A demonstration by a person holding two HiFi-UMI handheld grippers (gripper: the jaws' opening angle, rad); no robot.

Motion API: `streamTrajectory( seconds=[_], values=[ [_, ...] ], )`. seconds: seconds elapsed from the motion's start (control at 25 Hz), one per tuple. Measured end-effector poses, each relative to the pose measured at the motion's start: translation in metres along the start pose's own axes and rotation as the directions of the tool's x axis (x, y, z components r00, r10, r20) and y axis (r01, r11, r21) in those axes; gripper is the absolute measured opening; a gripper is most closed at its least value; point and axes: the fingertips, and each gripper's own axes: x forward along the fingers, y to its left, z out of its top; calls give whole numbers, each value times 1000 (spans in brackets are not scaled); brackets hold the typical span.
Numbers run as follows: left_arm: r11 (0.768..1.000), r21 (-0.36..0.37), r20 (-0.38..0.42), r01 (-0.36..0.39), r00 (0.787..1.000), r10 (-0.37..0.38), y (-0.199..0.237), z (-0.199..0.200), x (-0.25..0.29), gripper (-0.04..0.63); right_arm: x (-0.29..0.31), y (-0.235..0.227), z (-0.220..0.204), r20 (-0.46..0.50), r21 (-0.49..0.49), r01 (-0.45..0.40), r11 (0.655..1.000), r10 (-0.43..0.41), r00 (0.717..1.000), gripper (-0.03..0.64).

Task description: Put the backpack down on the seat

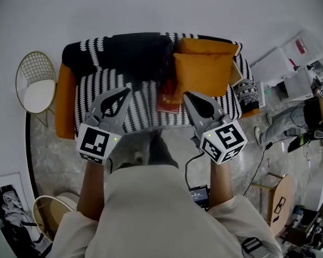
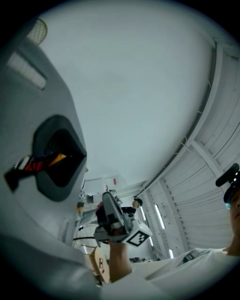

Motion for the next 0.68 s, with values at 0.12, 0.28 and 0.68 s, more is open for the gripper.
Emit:
streamTrajectory(
  seconds=[0.12,0.28,0.68],
  values=[
    [1000,5,0,-7,1000,7,-2,-6,2,3,1,4,-7,-20,-15,-23,1000,23,1000,3],
    [1000,-23,-11,0,1000,0,-4,-15,-5,3,1,18,-15,-44,-4,-35,999,35,998,3],
    [999,-7,-23,43,999,-43,-22,-26,8,3,22,34,-46,-136,17,-131,991,132,982,3]
  ],
)
